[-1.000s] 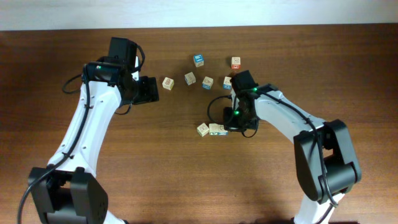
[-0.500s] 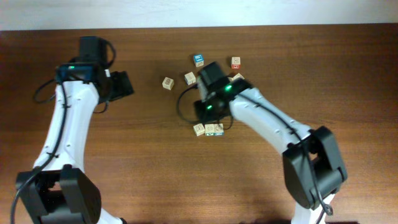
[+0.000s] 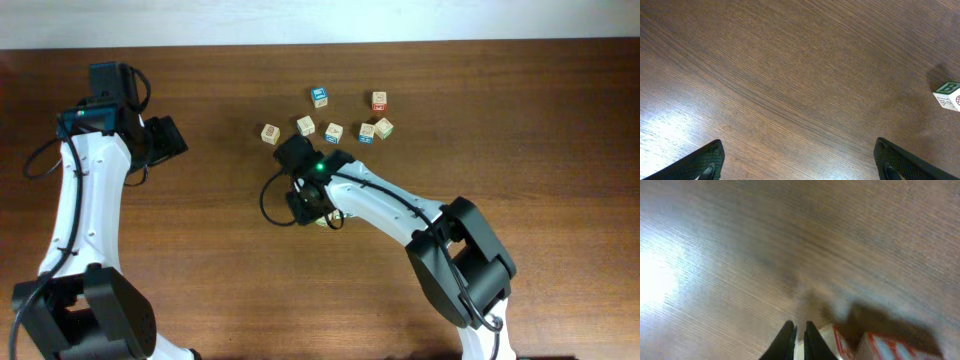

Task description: Rotate 3 blocks

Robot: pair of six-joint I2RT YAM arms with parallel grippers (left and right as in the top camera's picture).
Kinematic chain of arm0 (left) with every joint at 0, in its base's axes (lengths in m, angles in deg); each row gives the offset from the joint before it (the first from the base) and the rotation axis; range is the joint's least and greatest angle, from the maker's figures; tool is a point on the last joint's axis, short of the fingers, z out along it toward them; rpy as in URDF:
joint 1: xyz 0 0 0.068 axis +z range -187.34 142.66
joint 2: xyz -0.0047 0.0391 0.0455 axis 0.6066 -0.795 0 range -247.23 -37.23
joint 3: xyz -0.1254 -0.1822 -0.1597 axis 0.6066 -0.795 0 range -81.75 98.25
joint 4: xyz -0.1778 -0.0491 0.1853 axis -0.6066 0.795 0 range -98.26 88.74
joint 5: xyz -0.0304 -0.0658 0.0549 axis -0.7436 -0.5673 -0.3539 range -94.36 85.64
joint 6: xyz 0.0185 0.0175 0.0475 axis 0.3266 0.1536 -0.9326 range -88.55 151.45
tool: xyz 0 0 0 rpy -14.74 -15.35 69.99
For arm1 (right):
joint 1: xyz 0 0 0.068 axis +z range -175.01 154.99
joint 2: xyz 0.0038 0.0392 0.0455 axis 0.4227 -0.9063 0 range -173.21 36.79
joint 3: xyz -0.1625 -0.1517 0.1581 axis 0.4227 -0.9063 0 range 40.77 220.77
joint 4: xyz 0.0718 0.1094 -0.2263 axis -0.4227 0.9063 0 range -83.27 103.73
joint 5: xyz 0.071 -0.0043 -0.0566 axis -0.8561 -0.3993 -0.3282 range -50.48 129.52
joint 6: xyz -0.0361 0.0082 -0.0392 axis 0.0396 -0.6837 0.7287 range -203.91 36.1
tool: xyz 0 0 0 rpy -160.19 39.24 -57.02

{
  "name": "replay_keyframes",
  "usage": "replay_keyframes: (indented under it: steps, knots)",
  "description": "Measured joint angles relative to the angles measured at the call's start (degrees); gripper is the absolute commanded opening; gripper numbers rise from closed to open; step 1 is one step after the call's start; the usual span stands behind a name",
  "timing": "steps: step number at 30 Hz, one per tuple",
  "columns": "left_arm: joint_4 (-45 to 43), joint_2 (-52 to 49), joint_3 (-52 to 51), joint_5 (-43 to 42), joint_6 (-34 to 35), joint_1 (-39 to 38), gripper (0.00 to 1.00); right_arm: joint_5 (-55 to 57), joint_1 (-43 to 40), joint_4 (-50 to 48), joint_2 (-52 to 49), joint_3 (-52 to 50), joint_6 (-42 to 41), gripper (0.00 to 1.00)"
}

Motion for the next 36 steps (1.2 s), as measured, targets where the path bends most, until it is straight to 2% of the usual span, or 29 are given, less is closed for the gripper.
replay_keyframes:
  steps: [4,7,9,17,36]
  knots:
    - [0.0,0.0,0.0,0.0,0.0,0.0,0.94,-1.2,1.6,9.9,-0.3,10.2,4.1,0.10]
    - [0.5,0.0,0.0,0.0,0.0,0.0,0.94,-1.6,4.6,13.8,-0.3,7.5,4.6,0.07]
    - [0.7,0.0,0.0,0.0,0.0,0.0,0.94,-1.1,4.7,15.6,-0.3,4.4,1.7,0.04]
    - [0.9,0.0,0.0,0.0,0.0,0.0,0.94,6.3,4.7,14.9,-0.3,2.6,-12.7,0.04]
    - [1.6,0.0,0.0,0.0,0.0,0.0,0.95,10.7,3.4,12.9,-1.0,2.6,-15.2,0.04]
